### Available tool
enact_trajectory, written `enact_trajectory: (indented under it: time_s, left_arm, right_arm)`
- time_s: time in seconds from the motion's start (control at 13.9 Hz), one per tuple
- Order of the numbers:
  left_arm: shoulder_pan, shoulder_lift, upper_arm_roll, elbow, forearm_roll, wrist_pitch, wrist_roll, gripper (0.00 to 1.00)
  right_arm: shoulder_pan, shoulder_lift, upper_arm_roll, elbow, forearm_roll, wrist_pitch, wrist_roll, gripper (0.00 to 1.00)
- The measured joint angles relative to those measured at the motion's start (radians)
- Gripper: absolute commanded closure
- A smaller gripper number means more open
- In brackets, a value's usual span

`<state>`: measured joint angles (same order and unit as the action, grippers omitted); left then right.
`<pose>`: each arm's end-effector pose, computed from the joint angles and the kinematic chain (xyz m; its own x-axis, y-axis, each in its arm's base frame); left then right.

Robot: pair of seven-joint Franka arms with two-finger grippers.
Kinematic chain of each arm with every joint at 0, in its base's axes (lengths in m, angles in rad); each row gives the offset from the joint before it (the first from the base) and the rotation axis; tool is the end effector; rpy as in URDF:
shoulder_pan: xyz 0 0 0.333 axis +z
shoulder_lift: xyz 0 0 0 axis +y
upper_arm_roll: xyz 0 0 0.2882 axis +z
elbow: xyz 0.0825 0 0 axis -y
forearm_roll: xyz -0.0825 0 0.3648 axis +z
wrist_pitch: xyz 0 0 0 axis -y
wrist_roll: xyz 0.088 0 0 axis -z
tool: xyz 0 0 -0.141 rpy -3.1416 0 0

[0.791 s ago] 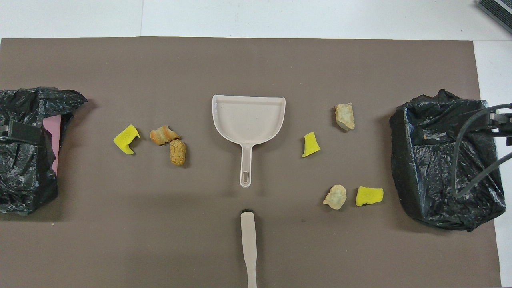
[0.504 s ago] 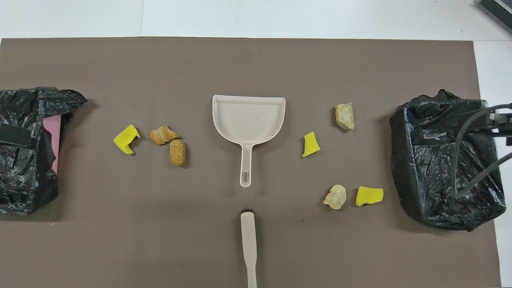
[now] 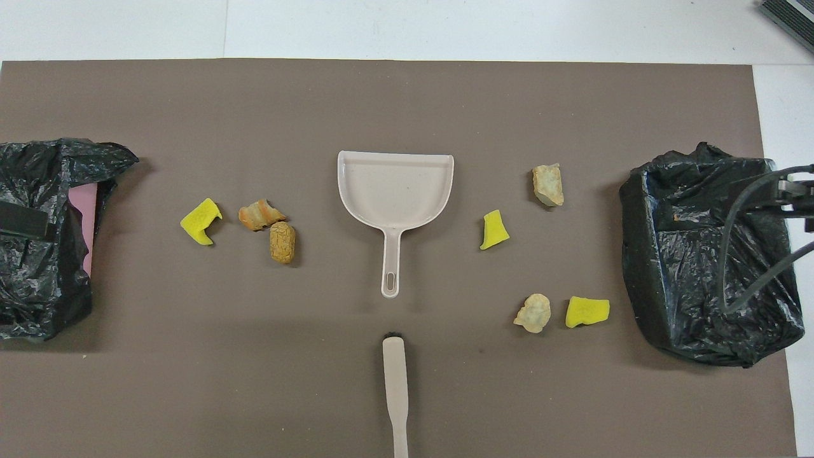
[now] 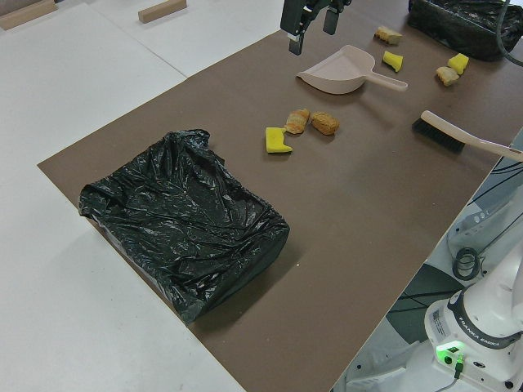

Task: Sweep and dump trash in bin

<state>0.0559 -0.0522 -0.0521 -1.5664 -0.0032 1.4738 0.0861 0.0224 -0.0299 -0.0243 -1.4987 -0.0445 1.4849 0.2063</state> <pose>0.5092 0.0008 0.5836 0.9958 -0.0823 -0.0403 -0.0822 -0.9966 0.0040 0.5186 -0.0078 0.6033 0.9773 -0.2102 0.0247 -0.2111 -0.9767 0.0393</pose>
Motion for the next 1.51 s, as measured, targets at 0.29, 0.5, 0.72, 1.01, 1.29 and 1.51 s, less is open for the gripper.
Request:
enact_trajectory:
  time_s: [0.29,0.5,0.72,1.01,1.29,1.51]
  left_arm:
    - [-0.017,-0.015,-0.004,-0.038,-0.001,0.0,0.0,0.0]
    - [-0.063,-0.032,-0.006,-0.097,-0.012,0.014,-0.002,0.0]
    - [-0.111,-0.075,-0.008,-0.22,-0.055,0.109,-0.037,0.0]
    - [-0.249,-0.167,-0.012,-0.45,-0.065,0.259,-0.142,0.0]
    - [-0.377,-0.267,-0.013,-0.645,-0.07,0.323,-0.204,0.0]
    - [-0.478,-0.341,-0.012,-0.769,-0.079,0.363,-0.28,0.0]
  right_arm:
    - [0.0,0.0,0.008,-0.003,0.0,0.019,0.002,0.0]
    - [0.024,0.009,0.016,-0.009,0.003,0.076,0.032,0.0]
    - [0.089,0.045,0.019,-0.018,0.003,0.147,0.078,0.0]
    - [0.182,0.139,0.02,-0.023,0.003,0.26,0.165,0.0]
    - [0.288,0.251,0.02,-0.02,0.003,0.357,0.291,0.0]
    - [0.382,0.333,0.022,-0.018,0.003,0.445,0.384,0.0]
